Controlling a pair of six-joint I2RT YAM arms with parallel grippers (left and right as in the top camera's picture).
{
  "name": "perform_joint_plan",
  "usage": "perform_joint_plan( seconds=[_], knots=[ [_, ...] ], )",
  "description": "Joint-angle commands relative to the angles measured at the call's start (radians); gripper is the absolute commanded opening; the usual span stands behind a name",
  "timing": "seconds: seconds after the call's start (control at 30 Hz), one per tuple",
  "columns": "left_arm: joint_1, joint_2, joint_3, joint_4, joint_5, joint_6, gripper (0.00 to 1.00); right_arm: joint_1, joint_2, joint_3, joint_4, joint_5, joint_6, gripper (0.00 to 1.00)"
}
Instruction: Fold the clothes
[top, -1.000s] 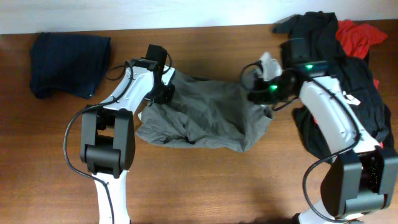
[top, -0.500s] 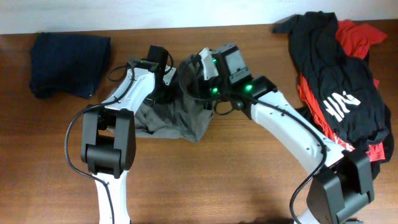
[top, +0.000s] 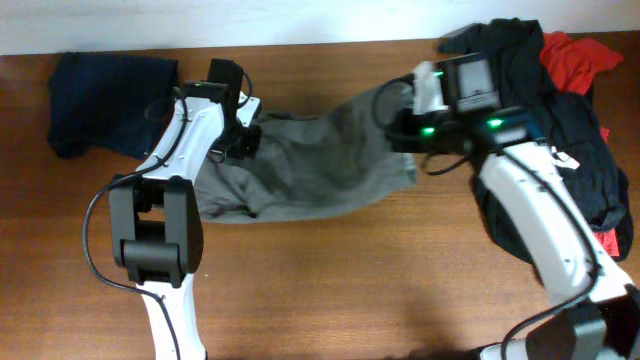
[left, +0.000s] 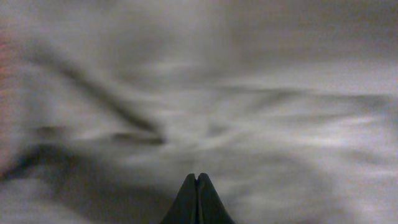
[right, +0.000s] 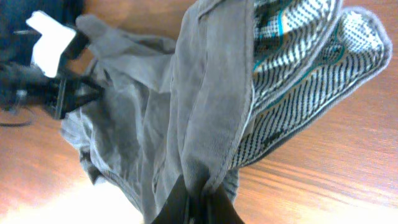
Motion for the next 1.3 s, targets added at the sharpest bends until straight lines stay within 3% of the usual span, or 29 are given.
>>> perform_joint_plan(
  seconds=[0.0, 0.17, 0.27, 0.4, 0.57, 0.73, 0.97, 1.27],
  knots=[
    [-0.003, -0.032, 0.019, -0.005, -0.013, 0.035, 0.01, -0.070, -0.031, 0.066, -0.056, -0.014, -0.118, 0.04],
    [-0.004, -0.028, 0.018, -0.001, 0.008, 0.041, 0.00, -0.147, -0.030, 0.091, -0.130, -0.032, -0.204, 0.04],
    [-0.005, -0.016, 0.018, 0.002, 0.118, 0.122, 0.00, -0.147, -0.030, 0.091, -0.135, -0.050, -0.251, 0.04],
    [0.002, -0.013, 0.018, 0.014, 0.160, 0.174, 0.01, -0.147, -0.030, 0.091, -0.138, -0.050, -0.277, 0.04],
    [0.092, -0.012, 0.018, -0.010, 0.537, 0.367, 0.01, -0.147, -0.030, 0.091, -0.141, -0.050, -0.277, 0.04],
    [0.152, 0.025, 0.006, -0.012, 0.575, 0.401, 0.00, -0.146, -0.030, 0.091, -0.140, -0.078, -0.277, 0.04],
    [0.159, 0.145, 0.002, -0.036, 0.809, 0.502, 0.00, -0.147, -0.028, 0.091, -0.138, -0.087, -0.272, 0.04],
    [0.159, 0.150, -0.031, -0.034, 0.692, 0.498, 0.00, -0.093, -0.028, 0.091, -0.105, -0.088, -0.237, 0.04]
  ],
)
